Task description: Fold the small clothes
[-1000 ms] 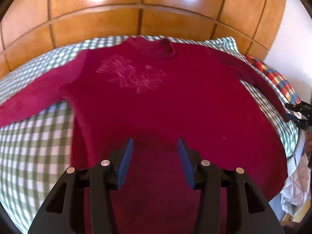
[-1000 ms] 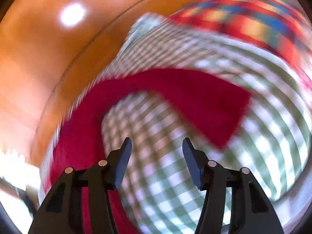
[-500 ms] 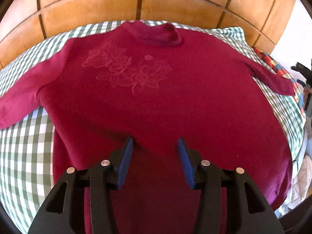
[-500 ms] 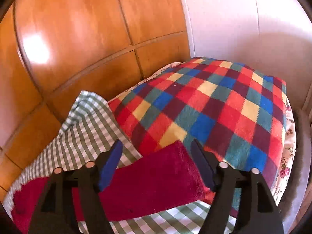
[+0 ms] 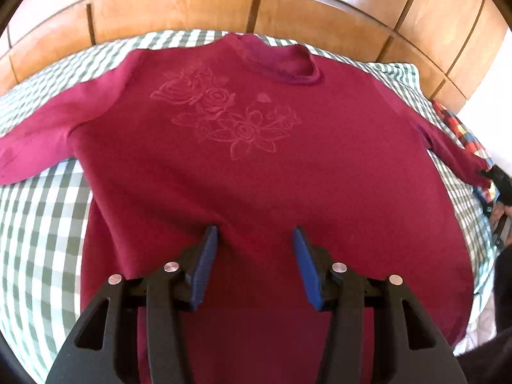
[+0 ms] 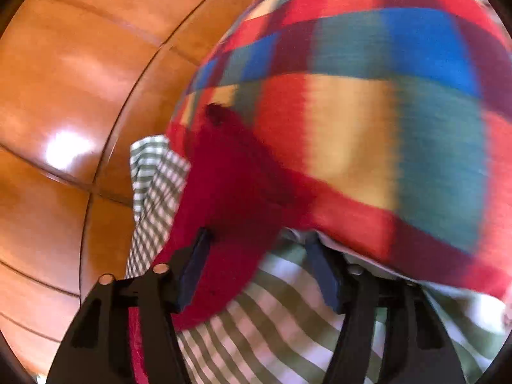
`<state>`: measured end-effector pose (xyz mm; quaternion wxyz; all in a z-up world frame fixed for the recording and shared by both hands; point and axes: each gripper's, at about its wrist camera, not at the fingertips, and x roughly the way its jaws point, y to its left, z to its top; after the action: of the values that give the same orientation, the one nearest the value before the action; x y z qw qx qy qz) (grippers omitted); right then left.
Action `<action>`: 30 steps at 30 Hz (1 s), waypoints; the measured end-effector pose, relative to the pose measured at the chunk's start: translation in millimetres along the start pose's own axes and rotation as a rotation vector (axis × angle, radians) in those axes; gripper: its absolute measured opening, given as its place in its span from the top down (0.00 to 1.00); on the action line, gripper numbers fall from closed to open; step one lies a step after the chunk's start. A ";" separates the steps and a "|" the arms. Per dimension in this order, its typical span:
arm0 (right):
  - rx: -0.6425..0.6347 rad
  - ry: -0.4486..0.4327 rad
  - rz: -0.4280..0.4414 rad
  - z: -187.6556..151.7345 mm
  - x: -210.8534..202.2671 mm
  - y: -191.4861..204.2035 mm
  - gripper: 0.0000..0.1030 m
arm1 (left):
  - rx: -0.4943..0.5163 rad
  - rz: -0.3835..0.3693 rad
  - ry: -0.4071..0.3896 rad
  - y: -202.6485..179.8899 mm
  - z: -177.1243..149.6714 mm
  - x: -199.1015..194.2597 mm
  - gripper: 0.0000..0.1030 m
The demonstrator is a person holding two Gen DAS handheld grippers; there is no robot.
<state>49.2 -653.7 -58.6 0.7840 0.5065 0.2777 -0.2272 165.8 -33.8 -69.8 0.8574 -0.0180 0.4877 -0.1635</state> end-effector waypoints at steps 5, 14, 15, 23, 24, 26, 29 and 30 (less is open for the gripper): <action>-0.093 -0.080 0.016 23.6 -29.0 47.7 0.94 | 0.000 -0.023 -0.029 2.3 -1.3 -20.2 0.53; -0.208 -0.039 -0.074 53.3 -42.4 123.0 0.94 | -0.114 -0.062 -0.020 34.9 -20.2 -31.3 0.53; -0.251 -0.039 -0.063 45.4 -43.5 141.8 0.94 | -0.121 -0.079 -0.029 36.2 -22.2 -35.7 0.53; -0.656 0.122 0.195 -115.3 -20.9 297.0 0.94 | -0.182 -0.172 -0.084 49.4 -22.4 -56.4 0.53; -0.726 0.163 0.233 -152.7 -13.1 319.3 0.94 | -0.193 -0.190 -0.087 52.1 -22.7 -58.6 0.53; -0.815 0.233 0.284 -211.2 0.0 345.0 0.94 | -0.201 -0.199 -0.094 56.5 -22.8 -62.6 0.53; -0.912 0.361 0.345 -293.8 19.0 367.2 0.91 | -0.219 -0.203 -0.113 66.6 -22.4 -68.5 0.49; -0.938 0.405 0.364 -316.9 25.8 371.0 0.85 | -0.233 -0.209 -0.116 71.5 -21.8 -69.5 0.48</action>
<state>239.8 -221.6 66.7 0.8835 0.1757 0.4027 0.1627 133.5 57.4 -37.2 0.8545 -0.1771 0.4487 -0.1927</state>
